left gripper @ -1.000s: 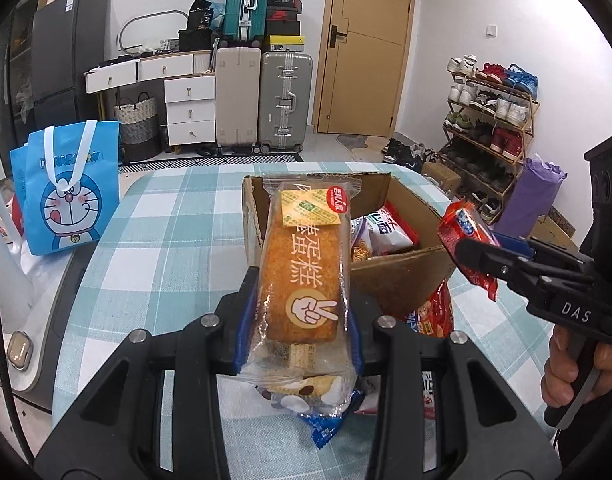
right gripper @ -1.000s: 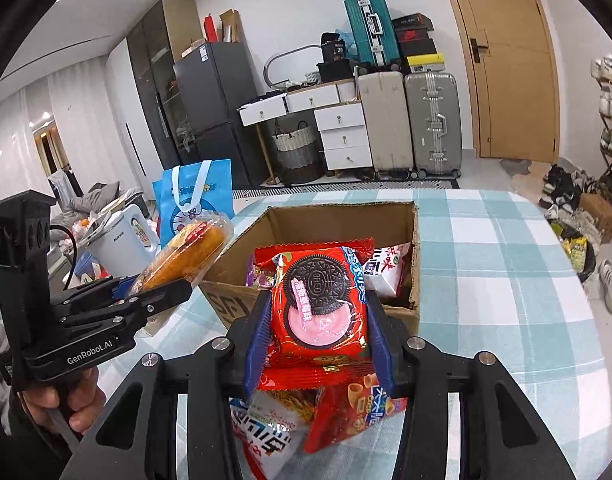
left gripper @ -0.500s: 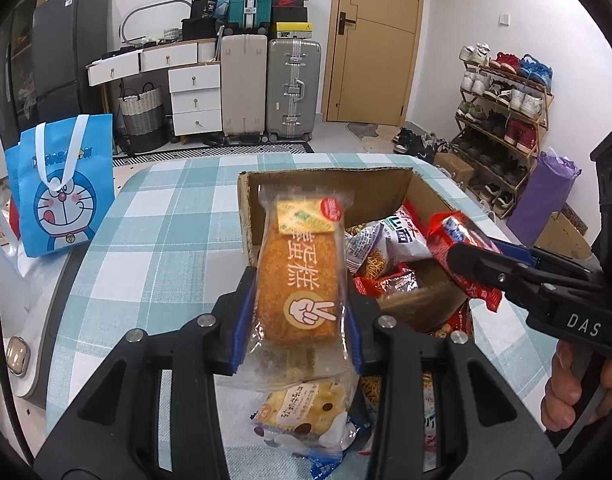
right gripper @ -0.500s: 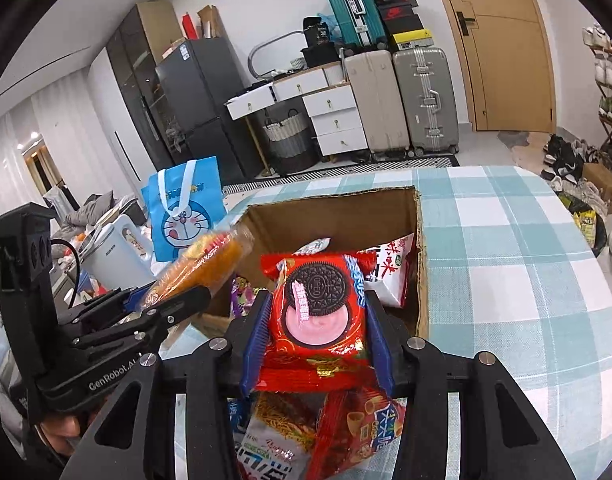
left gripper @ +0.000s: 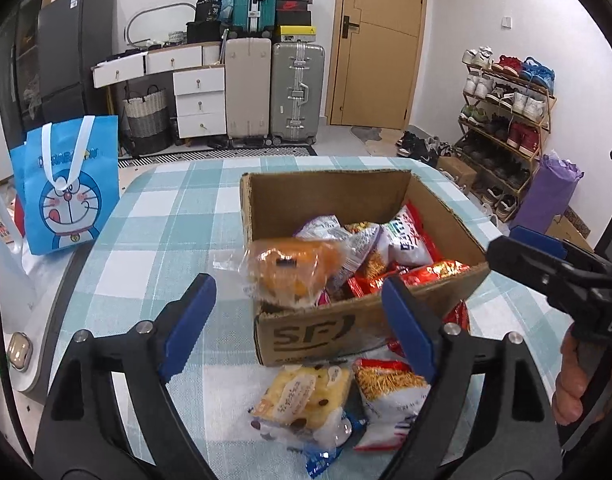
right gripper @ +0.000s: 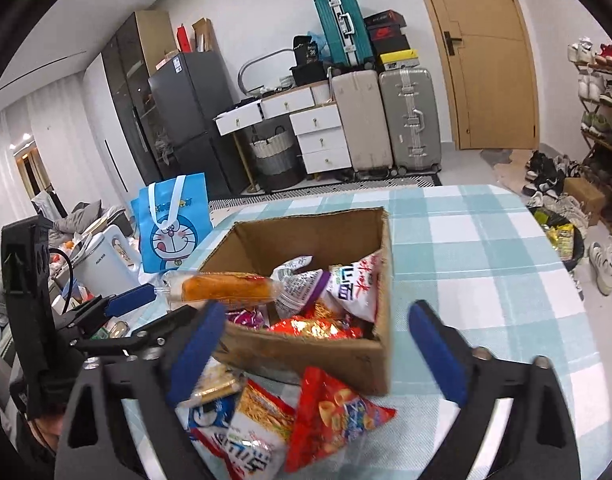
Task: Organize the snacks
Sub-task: 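Carry both packets over the SF box and open both grippers to drop them, then move both open grippers back over the remaining snacks on the table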
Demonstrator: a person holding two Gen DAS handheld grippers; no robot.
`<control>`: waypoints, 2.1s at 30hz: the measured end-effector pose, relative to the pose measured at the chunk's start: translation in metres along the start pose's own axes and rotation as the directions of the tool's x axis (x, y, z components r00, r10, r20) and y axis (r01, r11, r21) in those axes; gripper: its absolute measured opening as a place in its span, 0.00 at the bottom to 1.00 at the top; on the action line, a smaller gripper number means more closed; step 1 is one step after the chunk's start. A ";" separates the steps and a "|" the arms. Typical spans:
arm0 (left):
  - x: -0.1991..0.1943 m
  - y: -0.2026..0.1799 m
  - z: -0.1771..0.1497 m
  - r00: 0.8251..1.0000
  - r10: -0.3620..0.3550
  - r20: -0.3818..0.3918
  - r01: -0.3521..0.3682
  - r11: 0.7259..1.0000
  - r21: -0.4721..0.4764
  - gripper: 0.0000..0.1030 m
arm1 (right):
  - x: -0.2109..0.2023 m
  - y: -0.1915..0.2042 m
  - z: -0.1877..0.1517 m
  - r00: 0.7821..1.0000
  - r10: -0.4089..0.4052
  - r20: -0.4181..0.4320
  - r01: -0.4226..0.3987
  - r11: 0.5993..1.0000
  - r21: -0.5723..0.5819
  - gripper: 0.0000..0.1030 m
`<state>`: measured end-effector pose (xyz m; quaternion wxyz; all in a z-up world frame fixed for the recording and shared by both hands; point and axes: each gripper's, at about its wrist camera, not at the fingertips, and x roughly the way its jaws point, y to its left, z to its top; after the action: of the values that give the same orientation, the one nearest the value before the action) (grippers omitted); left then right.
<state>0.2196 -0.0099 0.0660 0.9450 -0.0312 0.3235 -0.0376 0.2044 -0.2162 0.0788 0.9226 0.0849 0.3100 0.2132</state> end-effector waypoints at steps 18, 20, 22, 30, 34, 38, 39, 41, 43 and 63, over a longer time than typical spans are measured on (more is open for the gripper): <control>-0.035 0.004 -0.062 1.000 0.000 -0.017 -0.001 1.000 -0.029 0.99 | -0.019 -0.004 -0.053 0.997 0.030 -0.065 -0.031 1.000 -0.007 0.99; -0.036 0.005 -0.067 1.000 0.009 -0.023 -0.010 0.999 -0.034 0.99 | -0.018 -0.003 -0.055 0.997 0.019 -0.071 -0.019 1.000 -0.005 0.99; -0.036 0.006 -0.076 0.999 0.004 -0.034 -0.005 0.999 -0.041 0.99 | -0.015 -0.002 -0.056 0.997 0.031 -0.076 -0.032 0.999 -0.003 0.99; -0.036 0.008 -0.104 0.998 0.060 -0.017 -0.061 0.997 -0.051 0.99 | -0.003 -0.005 -0.064 0.994 0.040 -0.098 -0.038 0.999 0.023 0.99; -0.030 0.013 -0.112 0.998 0.059 -0.009 -0.060 0.996 -0.071 0.99 | 0.004 -0.003 -0.073 0.994 0.041 -0.101 -0.038 0.999 0.031 0.99; -0.026 0.017 -0.113 0.998 0.055 -0.013 -0.056 0.995 -0.087 0.99 | 0.011 0.004 -0.080 0.995 -0.010 -0.101 0.009 1.000 -0.008 0.99; -0.025 0.017 -0.113 0.998 0.055 -0.013 -0.056 0.994 -0.089 0.99 | 0.013 0.004 -0.081 0.995 -0.017 -0.102 0.015 1.000 -0.012 0.99; -0.024 0.020 -0.112 0.998 0.058 -0.017 -0.060 0.993 -0.098 0.99 | 0.018 0.003 -0.084 0.994 -0.019 -0.112 0.018 1.000 -0.005 0.99; -0.021 0.023 -0.111 0.997 0.066 -0.029 -0.068 0.992 -0.107 0.99 | 0.022 0.001 -0.086 0.992 -0.025 -0.121 0.025 1.000 0.002 0.99; -0.007 0.015 -0.109 0.990 0.121 -0.075 -0.126 0.990 -0.063 0.99 | 0.049 -0.016 -0.090 0.977 -0.040 -0.209 0.050 0.998 0.043 0.99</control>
<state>0.1475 0.0023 -0.0169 0.9317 -0.0416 0.3594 0.0309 0.1899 -0.2060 -0.0236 0.8874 0.0775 0.4116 0.1926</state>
